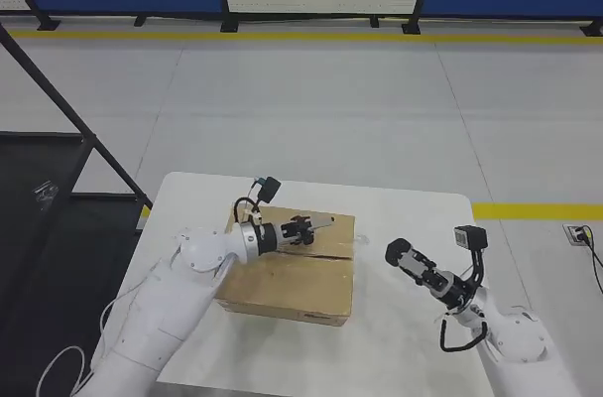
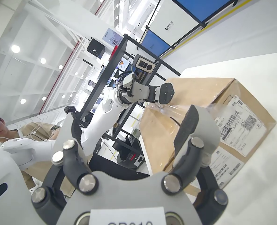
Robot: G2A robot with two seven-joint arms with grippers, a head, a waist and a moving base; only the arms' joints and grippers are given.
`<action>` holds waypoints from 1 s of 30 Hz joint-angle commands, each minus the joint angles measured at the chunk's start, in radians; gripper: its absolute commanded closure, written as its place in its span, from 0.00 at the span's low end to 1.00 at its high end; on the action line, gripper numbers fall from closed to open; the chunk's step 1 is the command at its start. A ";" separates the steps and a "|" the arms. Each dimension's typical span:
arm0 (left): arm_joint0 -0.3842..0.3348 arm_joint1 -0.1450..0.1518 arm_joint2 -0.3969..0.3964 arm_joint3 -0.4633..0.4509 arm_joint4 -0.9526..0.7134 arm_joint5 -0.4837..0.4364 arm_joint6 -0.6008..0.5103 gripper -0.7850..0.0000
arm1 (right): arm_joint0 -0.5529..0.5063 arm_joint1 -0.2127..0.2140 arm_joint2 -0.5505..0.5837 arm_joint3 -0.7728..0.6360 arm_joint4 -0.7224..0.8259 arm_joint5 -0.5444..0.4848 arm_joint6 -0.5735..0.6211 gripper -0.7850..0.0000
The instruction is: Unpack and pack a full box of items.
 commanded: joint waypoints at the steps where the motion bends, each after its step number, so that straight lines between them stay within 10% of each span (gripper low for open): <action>1: -0.009 -0.007 0.018 0.012 -0.004 -0.010 0.000 0.00 | -0.005 0.003 0.003 -0.003 0.008 -0.001 0.003 0.00; 30: 0.040 -0.018 0.054 -0.102 -0.008 0.018 -0.030 0.00 | 0.016 0.022 -0.030 0.032 0.056 -0.017 0.006 0.00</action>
